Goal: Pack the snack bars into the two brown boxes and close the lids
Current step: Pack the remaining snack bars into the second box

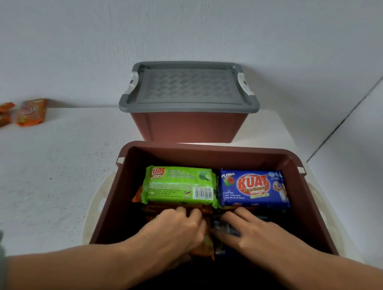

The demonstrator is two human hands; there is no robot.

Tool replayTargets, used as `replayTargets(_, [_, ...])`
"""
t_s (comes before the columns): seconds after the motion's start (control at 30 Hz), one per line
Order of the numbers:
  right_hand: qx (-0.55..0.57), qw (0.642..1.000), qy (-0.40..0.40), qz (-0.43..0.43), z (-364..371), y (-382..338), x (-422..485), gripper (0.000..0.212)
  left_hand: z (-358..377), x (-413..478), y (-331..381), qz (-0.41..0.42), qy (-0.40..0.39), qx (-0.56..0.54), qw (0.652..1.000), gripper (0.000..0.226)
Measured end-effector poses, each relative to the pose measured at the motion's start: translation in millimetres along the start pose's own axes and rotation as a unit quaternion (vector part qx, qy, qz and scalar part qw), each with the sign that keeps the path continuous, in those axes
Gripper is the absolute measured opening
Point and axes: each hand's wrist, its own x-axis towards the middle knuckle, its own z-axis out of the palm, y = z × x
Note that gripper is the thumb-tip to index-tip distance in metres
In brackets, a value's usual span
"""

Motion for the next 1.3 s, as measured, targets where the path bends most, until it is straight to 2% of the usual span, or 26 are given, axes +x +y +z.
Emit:
replayTargets(0.07, [-0.003, 1.000, -0.001, -0.015, -1.3, 0.7, 0.1, 0.028, -0.9, 1.3, -1.6, 0.021, -0.010, 0.005, 1.000, 0.051])
replayTargets(0.1, [0.004, 1.000, -0.001, -0.002, -1.7, 1.9, -0.3, 0.024, 0.6, 3.0, -2.3, 0.038, -0.012, 0.006, 0.999, 0.050])
replayTargets(0.2, [0.001, 1.000, 0.016, 0.014, 0.9, 1.5, 2.6, 0.046, 3.6, 8.3, -3.7, 0.071, 0.000, -0.029, 0.997, 0.055])
replayTargets(0.33, [0.038, 0.999, -0.031, 0.003, -0.4, 5.7, -0.1, 0.043, -3.7, 10.9, -11.9, 0.088, 0.004, -0.053, 0.995, 0.055])
replayTargets(0.37, [0.057, 0.997, -0.047, 0.002, -3.0, 7.2, -0.5, 0.043, -7.4, 10.0, -14.8, 0.080, 0.028, -0.078, 0.993, 0.055])
replayTargets(0.43, [0.084, 0.996, -0.042, 0.009, -13.8, 10.7, 2.2, 0.047, -13.3, 5.2, -22.7, 0.054, 0.027, -0.167, 0.984, 0.048])
replayTargets(0.5, [0.104, 0.994, -0.002, 0.017, -31.8, 11.7, 13.9, 0.058, -20.2, -4.4, -34.7, 0.033, 0.069, -0.236, 0.969, 0.036])
replayTargets(0.53, [0.117, 0.993, 0.015, 0.019, -42.4, 11.0, 24.4, 0.057, -27.1, -10.7, -42.8, 0.016, 0.111, -0.255, 0.960, 0.031])
replayTargets(0.63, [0.129, 0.989, 0.064, 0.011, -63.5, 8.0, 67.3, 0.034, -34.0, -38.0, -81.8, -0.069, 0.199, -0.283, 0.936, 0.025])
replayTargets(0.7, [0.129, 0.988, 0.085, 0.006, -68.8, 3.1, 105.4, 0.036, -36.9, -61.3, -115.7, -0.135, 0.241, -0.279, 0.920, 0.021])
replayTargets(0.87, [0.208, 0.976, 0.054, -0.035, -75.7, -28.6, 234.2, 0.050, -6.9, -131.6, -220.1, -0.308, 0.280, -0.237, 0.877, 0.023])
replayTargets(0.97, [0.213, 0.975, 0.055, -0.037, -61.6, -52.2, 320.5, 0.050, 28.0, -170.9, -293.3, -0.399, 0.272, -0.231, 0.845, 0.026])
replayTargets(1.1, [0.200, 0.979, 0.023, -0.028, -22.8, -79.3, 424.1, 0.053, 77.5, -204.4, -384.3, -0.475, 0.198, -0.242, 0.822, 0.039])
replayTargets(1.3, [0.251, 0.966, -0.051, 0.045, 54.5, -97.0, 530.8, 0.062, 153.2, -214.3, -473.5, -0.524, 0.124, -0.303, 0.786, 0.063])
